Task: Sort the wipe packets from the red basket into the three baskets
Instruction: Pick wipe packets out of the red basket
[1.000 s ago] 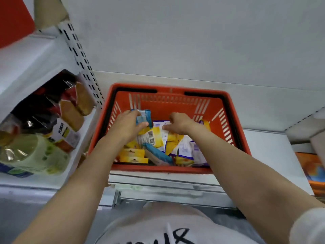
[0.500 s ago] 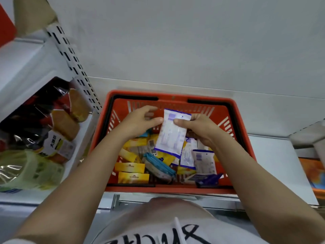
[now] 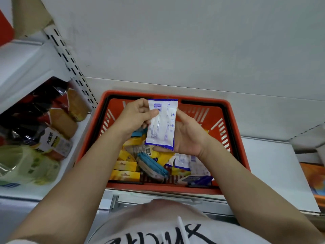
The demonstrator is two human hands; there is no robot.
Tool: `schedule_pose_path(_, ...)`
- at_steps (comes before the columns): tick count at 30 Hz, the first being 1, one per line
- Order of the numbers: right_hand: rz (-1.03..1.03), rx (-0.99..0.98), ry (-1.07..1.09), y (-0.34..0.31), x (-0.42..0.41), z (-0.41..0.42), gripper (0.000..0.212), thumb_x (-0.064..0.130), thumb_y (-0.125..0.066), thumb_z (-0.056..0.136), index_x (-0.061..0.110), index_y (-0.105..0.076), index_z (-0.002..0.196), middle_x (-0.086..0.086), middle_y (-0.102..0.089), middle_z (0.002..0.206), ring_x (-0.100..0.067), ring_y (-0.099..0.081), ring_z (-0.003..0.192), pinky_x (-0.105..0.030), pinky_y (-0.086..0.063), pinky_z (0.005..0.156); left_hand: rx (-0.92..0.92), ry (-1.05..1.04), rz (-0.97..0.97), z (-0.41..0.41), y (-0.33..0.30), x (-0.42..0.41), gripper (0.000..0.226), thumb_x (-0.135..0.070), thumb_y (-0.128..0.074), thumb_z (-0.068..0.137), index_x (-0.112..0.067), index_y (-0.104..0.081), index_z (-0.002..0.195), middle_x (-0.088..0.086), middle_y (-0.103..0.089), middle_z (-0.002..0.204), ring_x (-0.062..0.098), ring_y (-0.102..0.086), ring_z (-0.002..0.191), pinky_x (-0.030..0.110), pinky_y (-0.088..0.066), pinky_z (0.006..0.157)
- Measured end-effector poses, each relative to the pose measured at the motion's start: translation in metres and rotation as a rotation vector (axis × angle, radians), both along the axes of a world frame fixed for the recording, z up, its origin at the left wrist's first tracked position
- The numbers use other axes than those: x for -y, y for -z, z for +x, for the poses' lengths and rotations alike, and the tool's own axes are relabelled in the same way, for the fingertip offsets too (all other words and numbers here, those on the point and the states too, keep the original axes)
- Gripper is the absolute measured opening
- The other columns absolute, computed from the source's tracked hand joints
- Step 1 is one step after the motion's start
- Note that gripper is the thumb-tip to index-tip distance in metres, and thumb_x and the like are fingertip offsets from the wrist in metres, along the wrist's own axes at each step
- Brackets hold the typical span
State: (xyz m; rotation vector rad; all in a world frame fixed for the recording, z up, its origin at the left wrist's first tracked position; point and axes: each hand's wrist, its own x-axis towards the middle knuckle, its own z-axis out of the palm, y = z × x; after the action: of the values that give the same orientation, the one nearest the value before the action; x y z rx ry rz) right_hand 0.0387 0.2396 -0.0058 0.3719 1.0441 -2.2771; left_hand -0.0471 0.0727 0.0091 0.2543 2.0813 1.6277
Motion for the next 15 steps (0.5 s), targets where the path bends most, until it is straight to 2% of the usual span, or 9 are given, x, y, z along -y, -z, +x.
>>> schedule_pose_path(1,0.008,-0.007,0.006,-0.001,0.002,0.000,0.069,0.065,-0.042,0.094,0.017,-0.052,0.142,-0.011,-0.060,0.135,-0.034,-0.058,0.122,-0.048,-0.051,0.098,0.025,-0.015,0.005,0.002,-0.001,-0.001,0.019,-0.029,-0.064,0.094,-0.011,-0.063,0.101,0.006,-0.070,0.080,0.010,-0.061,0.060,0.020,-0.049,0.050)
schedule_pose_path(3,0.139,-0.026,0.031,-0.001,0.006,-0.001,0.063,0.061,-0.059,0.089,0.019,-0.058,0.136,-0.010,-0.062,0.132,-0.028,-0.059,0.119,-0.041,-0.053,0.092,0.158,-0.029,0.055,0.005,-0.006,-0.005,0.047,-0.054,-0.060,0.088,-0.010,-0.067,0.105,0.008,-0.072,0.086,0.016,-0.070,0.073,0.025,-0.058,0.065)
schedule_pose_path(5,0.356,-0.021,0.070,0.004,0.005,-0.002,0.053,0.052,-0.074,0.080,0.015,-0.068,0.118,-0.006,-0.070,0.112,-0.020,-0.065,0.100,-0.034,-0.056,0.082,0.278,-0.011,0.106,0.006,-0.010,-0.006,0.066,-0.064,-0.060,0.077,-0.007,-0.068,0.109,0.008,-0.074,0.099,0.021,-0.072,0.090,0.032,-0.059,0.077)
schedule_pose_path(6,0.446,-0.035,0.081,0.006,0.004,-0.003,0.044,0.046,-0.076,0.081,0.012,-0.070,0.109,-0.003,-0.072,0.096,-0.015,-0.066,0.086,-0.029,-0.055,0.074,0.297,0.015,0.107,0.005,-0.010,-0.004,0.063,-0.058,-0.063,0.078,-0.003,-0.068,0.108,0.009,-0.073,0.101,0.021,-0.071,0.094,0.033,-0.059,0.080)
schedule_pose_path(7,0.523,-0.049,0.075,0.007,0.001,-0.003,0.037,0.040,-0.077,0.081,0.009,-0.071,0.101,-0.002,-0.074,0.086,-0.013,-0.067,0.077,-0.027,-0.054,0.070,0.292,0.047,0.093,0.004,-0.008,-0.001,0.050,-0.046,-0.066,0.083,-0.002,-0.067,0.106,0.010,-0.073,0.099,0.021,-0.070,0.094,0.033,-0.058,0.082)
schedule_pose_path(9,0.676,-0.063,0.044,0.010,-0.005,-0.006,0.030,0.034,-0.081,0.078,0.010,-0.068,0.090,-0.004,-0.076,0.084,-0.016,-0.070,0.077,-0.028,-0.054,0.071,0.261,0.086,0.038,0.001,-0.002,0.007,0.020,-0.019,-0.068,0.089,-0.005,-0.068,0.104,0.012,-0.074,0.094,0.022,-0.070,0.086,0.035,-0.058,0.080)
schedule_pose_path(10,0.738,-0.059,0.027,0.010,-0.007,-0.008,0.029,0.033,-0.083,0.075,0.011,-0.067,0.086,-0.005,-0.077,0.086,-0.018,-0.072,0.080,-0.029,-0.055,0.075,0.256,0.082,0.027,0.000,0.002,0.011,0.014,-0.010,-0.067,0.090,-0.007,-0.068,0.103,0.013,-0.075,0.093,0.022,-0.070,0.083,0.034,-0.058,0.077)
schedule_pose_path(12,0.803,-0.045,0.006,0.008,-0.009,-0.009,0.026,0.031,-0.085,0.073,0.014,-0.066,0.079,-0.007,-0.077,0.087,-0.019,-0.074,0.081,-0.032,-0.057,0.076,0.229,0.043,-0.001,-0.005,0.015,0.016,0.013,-0.003,-0.065,0.091,-0.010,-0.069,0.100,0.013,-0.075,0.094,0.022,-0.071,0.081,0.034,-0.059,0.074)
schedule_pose_path(15,0.876,-0.038,0.077,0.006,-0.009,-0.006,0.027,0.028,-0.083,0.077,0.013,-0.061,0.079,-0.008,-0.076,0.082,-0.014,-0.072,0.067,-0.024,-0.056,0.058,-0.001,-0.076,-0.256,-0.018,0.034,0.026,0.009,-0.009,-0.067,0.091,-0.016,-0.070,0.097,0.012,-0.073,0.103,0.025,-0.068,0.096,0.040,-0.055,0.089)
